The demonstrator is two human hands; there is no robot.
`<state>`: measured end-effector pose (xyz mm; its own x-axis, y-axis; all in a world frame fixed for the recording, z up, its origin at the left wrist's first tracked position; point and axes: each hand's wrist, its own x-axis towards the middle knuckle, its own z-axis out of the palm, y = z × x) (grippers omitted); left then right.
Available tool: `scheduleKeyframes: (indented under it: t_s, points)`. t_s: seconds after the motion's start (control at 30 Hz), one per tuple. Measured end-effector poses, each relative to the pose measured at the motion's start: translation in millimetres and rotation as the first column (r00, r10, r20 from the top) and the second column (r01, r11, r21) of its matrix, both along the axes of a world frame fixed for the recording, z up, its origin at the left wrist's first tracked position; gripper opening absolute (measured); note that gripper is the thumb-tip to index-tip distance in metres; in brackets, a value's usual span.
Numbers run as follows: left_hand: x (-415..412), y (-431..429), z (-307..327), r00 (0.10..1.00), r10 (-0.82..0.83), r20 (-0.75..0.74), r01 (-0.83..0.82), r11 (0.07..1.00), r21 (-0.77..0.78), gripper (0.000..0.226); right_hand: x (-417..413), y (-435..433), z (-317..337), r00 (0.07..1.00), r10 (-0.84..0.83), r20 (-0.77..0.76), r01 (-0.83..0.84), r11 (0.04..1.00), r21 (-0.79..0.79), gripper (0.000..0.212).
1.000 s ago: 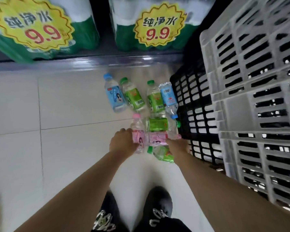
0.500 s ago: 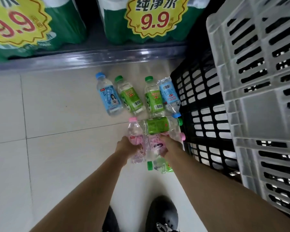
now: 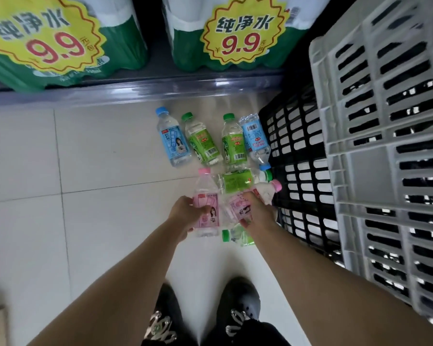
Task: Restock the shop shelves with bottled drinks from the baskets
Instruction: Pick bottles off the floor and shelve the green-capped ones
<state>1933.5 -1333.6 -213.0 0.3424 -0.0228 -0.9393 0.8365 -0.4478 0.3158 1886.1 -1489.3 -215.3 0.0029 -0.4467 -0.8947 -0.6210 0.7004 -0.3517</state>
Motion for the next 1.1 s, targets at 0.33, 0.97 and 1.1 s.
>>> scheduleKeyframes:
  t_s: [0.33, 0.97, 1.1]
  points:
    - [6.7, 51.7, 162.2, 0.988, 0.143, 0.051, -0.143, 0.99, -0.018, 0.04, 10.6, 42.0, 159.6, 0.934, 0.339, 0.113, -0.338, 0.941, -0.029, 0.064]
    - [23.3, 146.3, 526.4, 0.86, 0.328, 0.391, -0.275, 0.943, -0.186, 0.026, 67.7, 117.0, 516.8, 0.545, 0.735, 0.403, -0.701, 0.663, -0.261, 0.065]
    - [28.7, 159.4, 593.0, 0.796, 0.359, 0.487, -0.297, 0.933, -0.202, 0.027, 86.1, 130.5, 589.4, 0.451, 0.744, 0.493, -0.704, 0.636, -0.315, 0.062]
